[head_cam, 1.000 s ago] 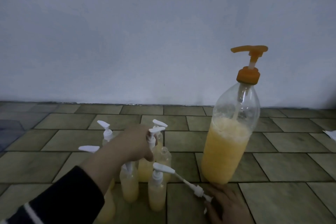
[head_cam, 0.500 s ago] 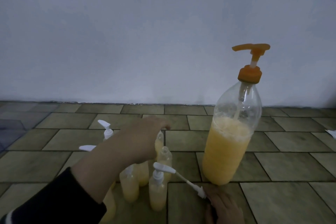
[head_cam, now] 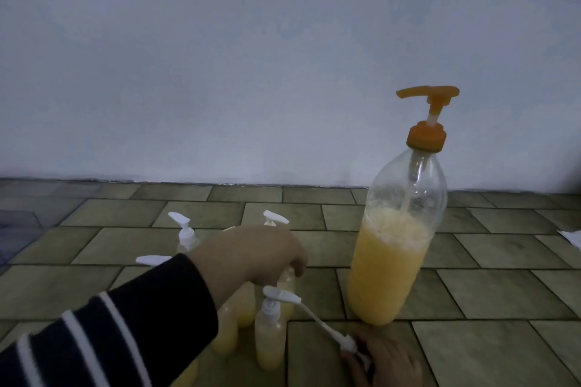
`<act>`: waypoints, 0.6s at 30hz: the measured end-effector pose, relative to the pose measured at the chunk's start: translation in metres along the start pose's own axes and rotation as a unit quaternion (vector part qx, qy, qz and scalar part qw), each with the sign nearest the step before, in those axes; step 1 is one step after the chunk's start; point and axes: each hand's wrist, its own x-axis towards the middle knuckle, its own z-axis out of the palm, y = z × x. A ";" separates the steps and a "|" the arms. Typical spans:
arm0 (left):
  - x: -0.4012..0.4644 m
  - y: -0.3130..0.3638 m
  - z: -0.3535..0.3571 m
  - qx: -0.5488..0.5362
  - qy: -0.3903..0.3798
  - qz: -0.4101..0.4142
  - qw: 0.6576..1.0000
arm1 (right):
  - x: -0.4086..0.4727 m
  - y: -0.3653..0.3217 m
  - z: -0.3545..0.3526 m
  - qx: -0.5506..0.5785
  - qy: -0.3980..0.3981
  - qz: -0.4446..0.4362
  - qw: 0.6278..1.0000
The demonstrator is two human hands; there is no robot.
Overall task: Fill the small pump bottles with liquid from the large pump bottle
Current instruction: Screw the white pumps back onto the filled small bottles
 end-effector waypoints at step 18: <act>-0.045 -0.034 -0.038 -0.243 0.208 -0.020 0.947 | 0.016 -0.005 -0.045 0.248 0.110 0.087 0.958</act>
